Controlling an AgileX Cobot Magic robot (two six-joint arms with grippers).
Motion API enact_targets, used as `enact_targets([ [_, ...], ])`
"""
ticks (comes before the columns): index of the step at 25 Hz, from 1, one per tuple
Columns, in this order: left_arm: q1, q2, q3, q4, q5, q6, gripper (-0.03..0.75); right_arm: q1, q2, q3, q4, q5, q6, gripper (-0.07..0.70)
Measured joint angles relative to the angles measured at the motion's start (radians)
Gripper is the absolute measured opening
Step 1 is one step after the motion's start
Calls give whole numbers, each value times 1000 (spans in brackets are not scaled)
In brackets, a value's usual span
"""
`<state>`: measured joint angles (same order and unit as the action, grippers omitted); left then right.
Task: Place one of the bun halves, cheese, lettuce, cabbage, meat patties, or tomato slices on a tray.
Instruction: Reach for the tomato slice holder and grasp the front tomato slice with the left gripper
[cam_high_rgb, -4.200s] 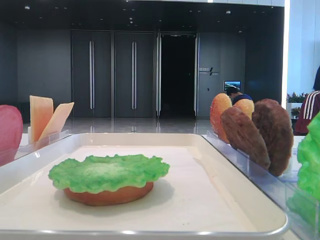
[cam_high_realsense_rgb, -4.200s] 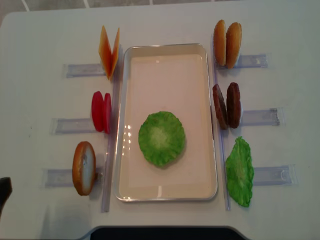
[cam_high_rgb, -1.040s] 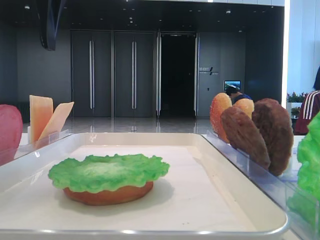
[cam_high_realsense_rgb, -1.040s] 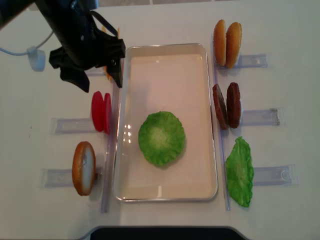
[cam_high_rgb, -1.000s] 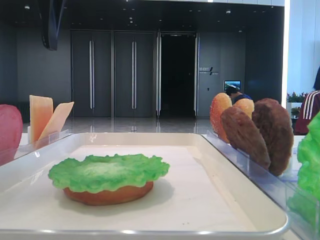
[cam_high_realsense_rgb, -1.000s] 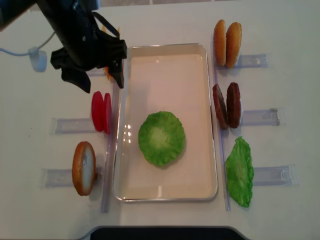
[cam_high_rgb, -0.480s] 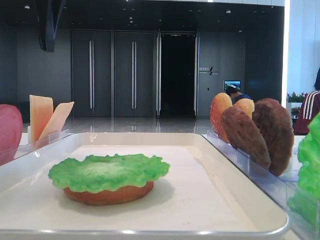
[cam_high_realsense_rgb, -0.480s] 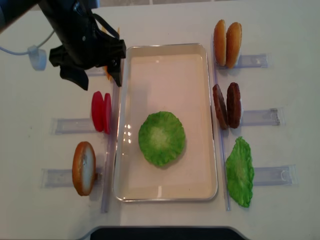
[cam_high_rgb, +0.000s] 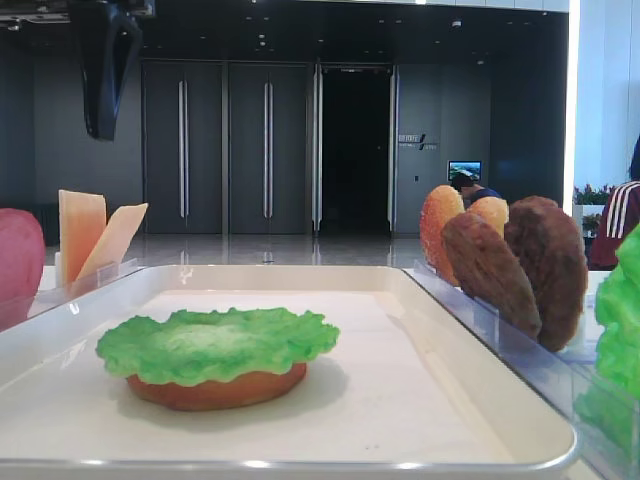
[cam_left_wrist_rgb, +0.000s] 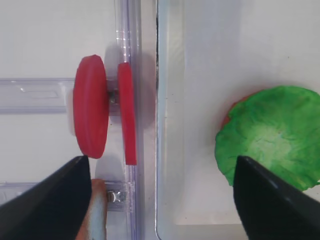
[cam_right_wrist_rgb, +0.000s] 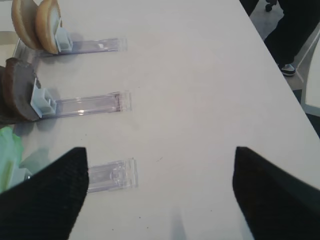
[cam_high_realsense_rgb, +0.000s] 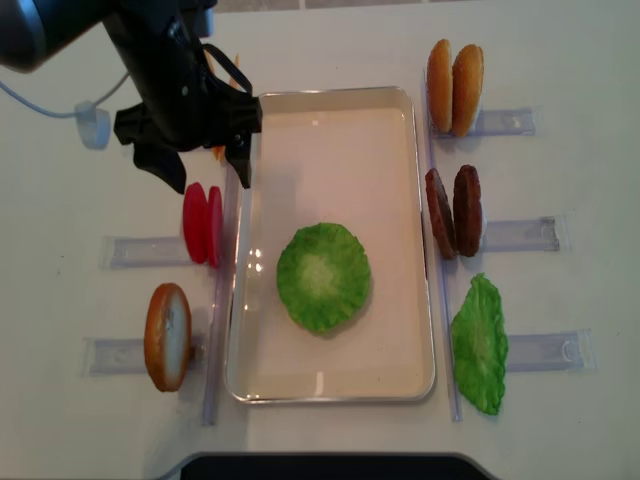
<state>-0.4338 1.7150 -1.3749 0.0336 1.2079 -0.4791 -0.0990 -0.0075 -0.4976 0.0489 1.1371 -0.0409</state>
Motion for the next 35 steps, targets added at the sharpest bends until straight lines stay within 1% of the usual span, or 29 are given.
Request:
enact_targets([
  [28,-10,135,-1,16,5,0,692,0,0,0,0,0,0,587],
  [35,-10,153,-1,20,-2,0,692,0,0,0,0,0,0,587],
])
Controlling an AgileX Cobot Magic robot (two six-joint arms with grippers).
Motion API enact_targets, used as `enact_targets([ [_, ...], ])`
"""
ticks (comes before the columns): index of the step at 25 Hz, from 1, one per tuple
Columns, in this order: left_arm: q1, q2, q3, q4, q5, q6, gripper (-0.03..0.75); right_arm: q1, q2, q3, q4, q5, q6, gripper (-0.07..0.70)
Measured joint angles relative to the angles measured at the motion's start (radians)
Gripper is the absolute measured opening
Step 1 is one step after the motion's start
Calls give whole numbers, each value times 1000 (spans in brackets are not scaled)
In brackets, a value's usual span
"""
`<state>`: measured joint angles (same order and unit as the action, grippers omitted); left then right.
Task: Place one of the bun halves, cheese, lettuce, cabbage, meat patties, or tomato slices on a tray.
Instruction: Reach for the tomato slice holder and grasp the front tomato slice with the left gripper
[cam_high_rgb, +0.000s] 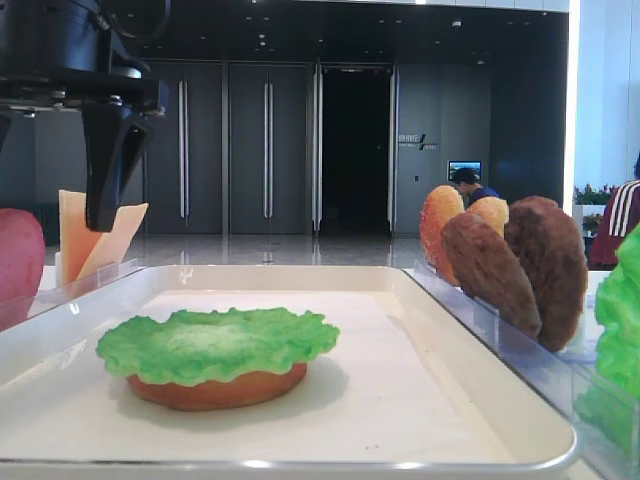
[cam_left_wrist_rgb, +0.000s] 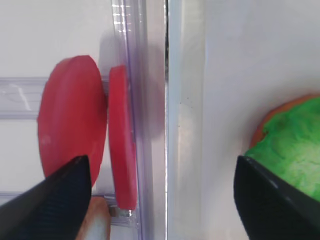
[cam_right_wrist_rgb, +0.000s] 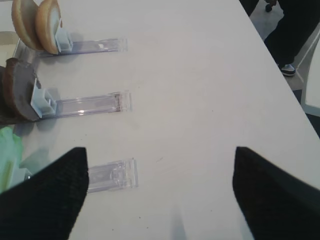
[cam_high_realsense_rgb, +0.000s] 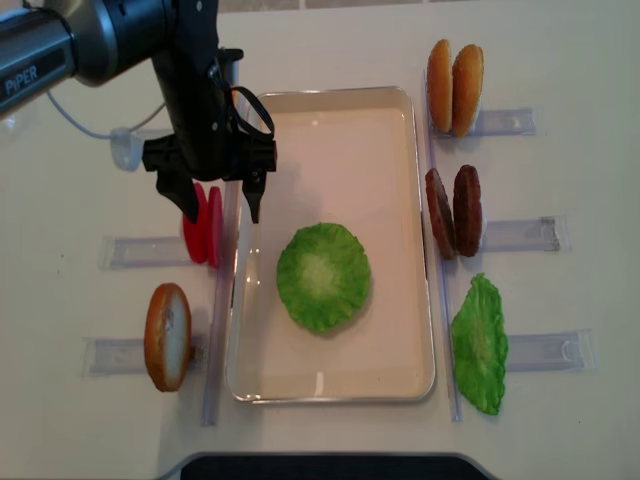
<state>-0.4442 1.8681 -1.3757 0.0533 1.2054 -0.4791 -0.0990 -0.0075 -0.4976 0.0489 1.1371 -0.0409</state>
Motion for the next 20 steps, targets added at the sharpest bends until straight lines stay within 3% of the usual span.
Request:
enact_targets([
  [9,0,26,0,23,-2,0,678,0,0,0,0,0,0,587],
  [11,0,26,0,34,-2,0,597,0,0,0,0,0,0,587],
  [12,0,26,0,34,-2,0,597,0,0,0,0,0,0,587],
  [20,0,38,0,46,-2,10,235,0,0,0,0,0,0,587],
])
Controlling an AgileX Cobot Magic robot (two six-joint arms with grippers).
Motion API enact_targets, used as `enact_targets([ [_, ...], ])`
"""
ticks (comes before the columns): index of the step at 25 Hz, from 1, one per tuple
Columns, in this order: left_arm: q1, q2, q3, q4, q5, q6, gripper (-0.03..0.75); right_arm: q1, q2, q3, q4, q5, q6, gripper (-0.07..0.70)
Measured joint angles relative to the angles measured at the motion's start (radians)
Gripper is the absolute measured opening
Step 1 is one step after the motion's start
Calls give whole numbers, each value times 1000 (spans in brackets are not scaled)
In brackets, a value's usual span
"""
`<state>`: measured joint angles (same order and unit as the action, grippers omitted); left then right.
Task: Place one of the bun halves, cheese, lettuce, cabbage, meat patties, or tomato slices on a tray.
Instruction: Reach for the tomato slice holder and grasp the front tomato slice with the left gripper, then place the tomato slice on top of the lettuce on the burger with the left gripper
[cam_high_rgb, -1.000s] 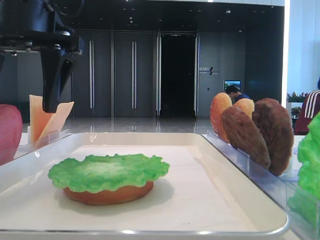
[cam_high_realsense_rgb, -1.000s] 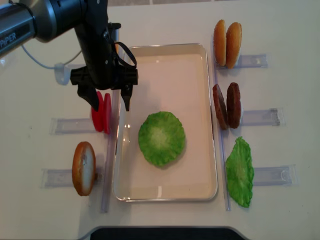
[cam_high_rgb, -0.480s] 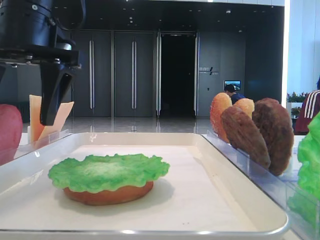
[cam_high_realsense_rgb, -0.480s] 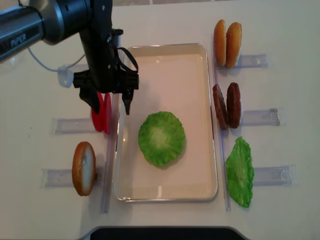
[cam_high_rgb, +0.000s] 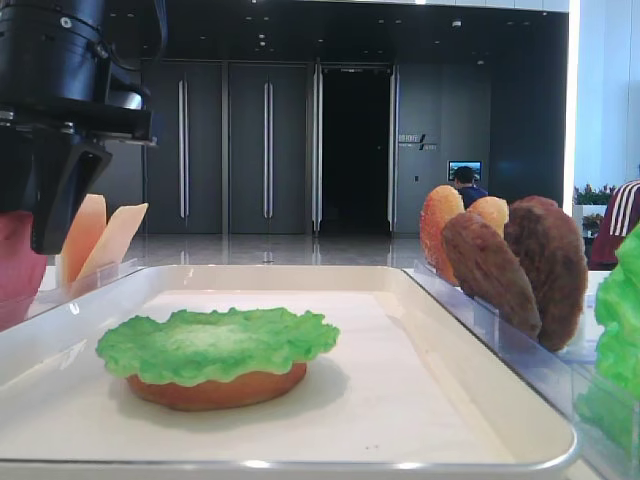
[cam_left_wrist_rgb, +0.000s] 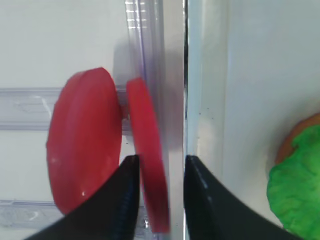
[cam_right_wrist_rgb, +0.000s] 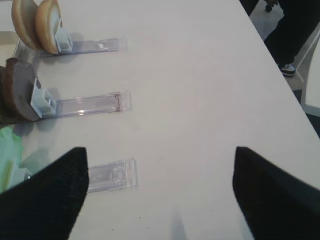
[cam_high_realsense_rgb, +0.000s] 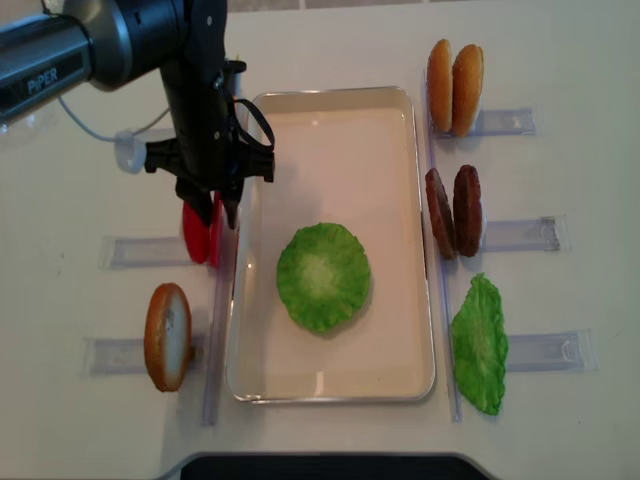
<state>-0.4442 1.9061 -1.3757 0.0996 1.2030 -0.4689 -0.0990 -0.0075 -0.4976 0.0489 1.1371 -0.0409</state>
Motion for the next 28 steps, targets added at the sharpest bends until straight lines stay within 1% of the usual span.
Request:
enact_targets([
  [3,-1,3,0,0,0,1,137,0,0,0,0,0,0,587],
  [6,-1,3,0,5,1,1,85,0,0,0,0,0,0,587],
  [8,-1,3,0,9,6,1,66,0,0,0,0,0,0,587],
  [16,-1,-16,-1,-8,10,7,57,0,0,0,0,0,0,587],
  [20,-1,-90,-1,-49,11,26,57,0,0,0,0,0,0,587],
  [24,-1,-184,4,-132,11,50,56,0,0,0,0,0,0,587],
  [26,-1,-233,29,-178,-8,73,56,0,0,0,0,0,0,587],
  [28,-1,-286,84,-249,-54,111,55,0,0,0,0,0,0,587],
])
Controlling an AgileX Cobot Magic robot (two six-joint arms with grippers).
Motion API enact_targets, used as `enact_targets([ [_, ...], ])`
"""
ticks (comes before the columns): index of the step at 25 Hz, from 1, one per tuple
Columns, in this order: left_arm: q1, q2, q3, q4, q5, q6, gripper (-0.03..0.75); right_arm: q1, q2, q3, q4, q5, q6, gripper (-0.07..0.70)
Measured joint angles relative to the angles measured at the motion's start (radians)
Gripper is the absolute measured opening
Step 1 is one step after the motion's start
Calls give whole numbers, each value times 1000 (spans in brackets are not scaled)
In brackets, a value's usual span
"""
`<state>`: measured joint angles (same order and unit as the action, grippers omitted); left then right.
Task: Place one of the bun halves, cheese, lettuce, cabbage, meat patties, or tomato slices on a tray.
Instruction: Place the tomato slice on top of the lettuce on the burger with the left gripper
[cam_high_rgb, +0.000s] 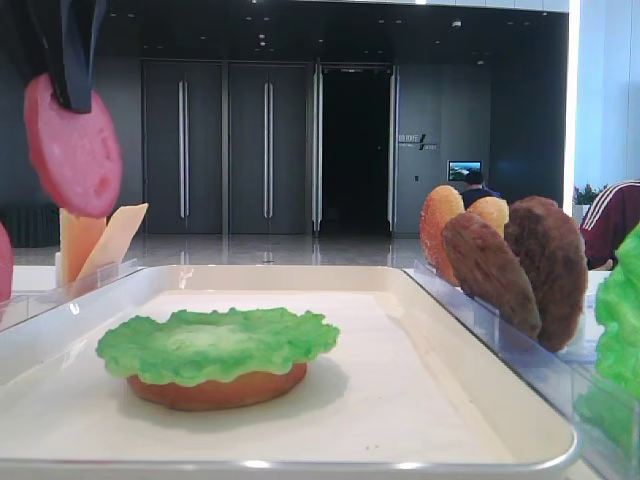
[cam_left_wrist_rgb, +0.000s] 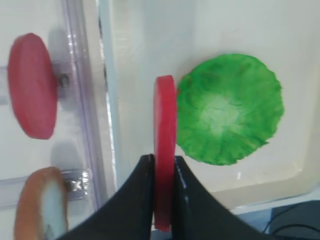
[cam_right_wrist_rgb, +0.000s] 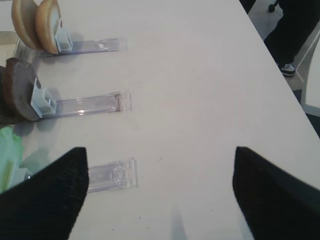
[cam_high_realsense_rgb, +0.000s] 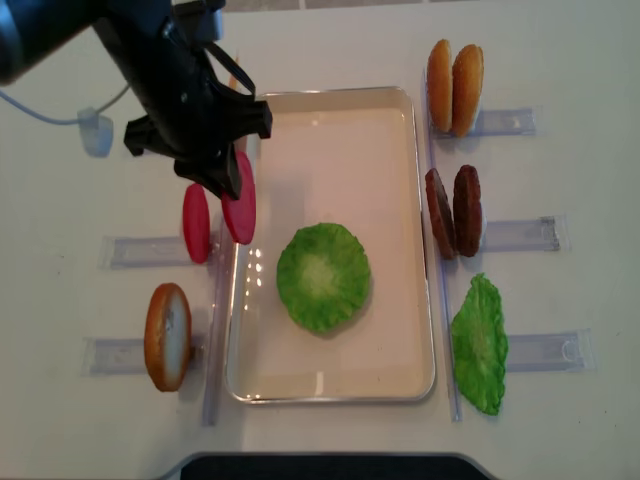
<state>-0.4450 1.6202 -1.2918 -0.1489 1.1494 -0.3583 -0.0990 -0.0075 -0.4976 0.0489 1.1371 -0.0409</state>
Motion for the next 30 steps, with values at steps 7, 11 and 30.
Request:
enact_targets([
  [7,0,-142,263,-286,-206,235,55,0,0,0,0,0,0,587],
  [11,0,-177,388,-487,-312,448,55,0,0,0,0,0,0,587],
  [30,111,-89,580,-1016,-403,1024,55,0,0,0,0,0,0,587],
])
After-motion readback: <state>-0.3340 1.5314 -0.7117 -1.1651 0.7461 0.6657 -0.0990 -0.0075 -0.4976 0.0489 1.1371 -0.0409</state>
